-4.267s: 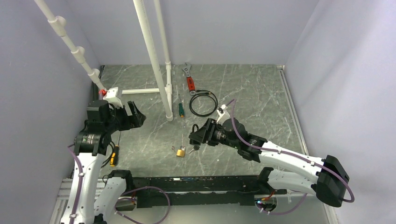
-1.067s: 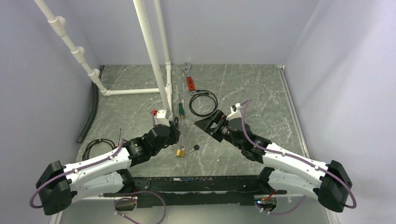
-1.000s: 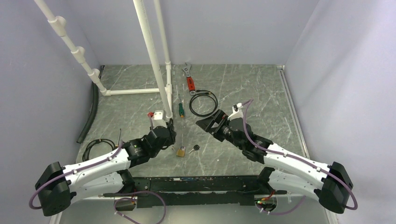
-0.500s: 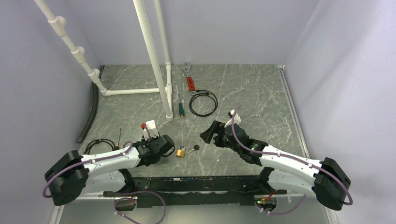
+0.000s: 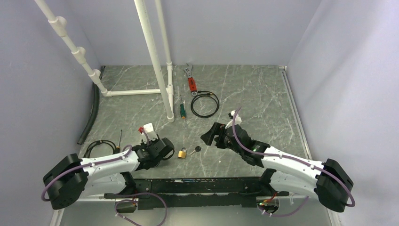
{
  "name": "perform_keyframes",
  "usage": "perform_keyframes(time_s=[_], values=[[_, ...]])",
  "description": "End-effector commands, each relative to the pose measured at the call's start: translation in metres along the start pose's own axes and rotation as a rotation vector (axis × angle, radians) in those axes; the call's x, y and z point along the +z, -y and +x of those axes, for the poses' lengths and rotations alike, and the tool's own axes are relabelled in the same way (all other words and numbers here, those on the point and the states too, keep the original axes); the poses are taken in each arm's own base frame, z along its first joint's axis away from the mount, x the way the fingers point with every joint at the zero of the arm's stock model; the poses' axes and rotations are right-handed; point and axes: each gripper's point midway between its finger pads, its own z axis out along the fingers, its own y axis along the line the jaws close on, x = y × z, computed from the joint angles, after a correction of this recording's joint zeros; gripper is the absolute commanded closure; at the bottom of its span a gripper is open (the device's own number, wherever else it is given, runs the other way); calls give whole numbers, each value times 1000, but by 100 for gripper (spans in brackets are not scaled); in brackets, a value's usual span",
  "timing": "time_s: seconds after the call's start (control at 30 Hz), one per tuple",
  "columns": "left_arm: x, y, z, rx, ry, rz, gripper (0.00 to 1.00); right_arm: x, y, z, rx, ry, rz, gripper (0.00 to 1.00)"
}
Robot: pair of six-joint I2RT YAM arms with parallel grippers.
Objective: Unlock with the key
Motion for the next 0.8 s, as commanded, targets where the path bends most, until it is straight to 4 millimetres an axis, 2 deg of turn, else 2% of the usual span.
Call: perform_keyframes(time_s=[0.0,0.2,0.37,0.57,0.7,0.77], values=[[-3,5,-12,-67,51,44,73,2,-10,-5,-16,16,-41,11],[-2,2,-5,-41,29,48,55,8,-9,1,-20,-12,-32,8],[-4,6,-7,-40,31,64,40,12,-9,5,-25,-34,-26,7],[-9,6,-11,-50,31,81,30,14,-7,6,-53,-45,-11,7],[-17,11,-19,-56,37,117,23,20,1,7,-72,-73,64,8],[-21,14,-24,-58,42,141,19,24,7,14,-78,-116,117,11]])
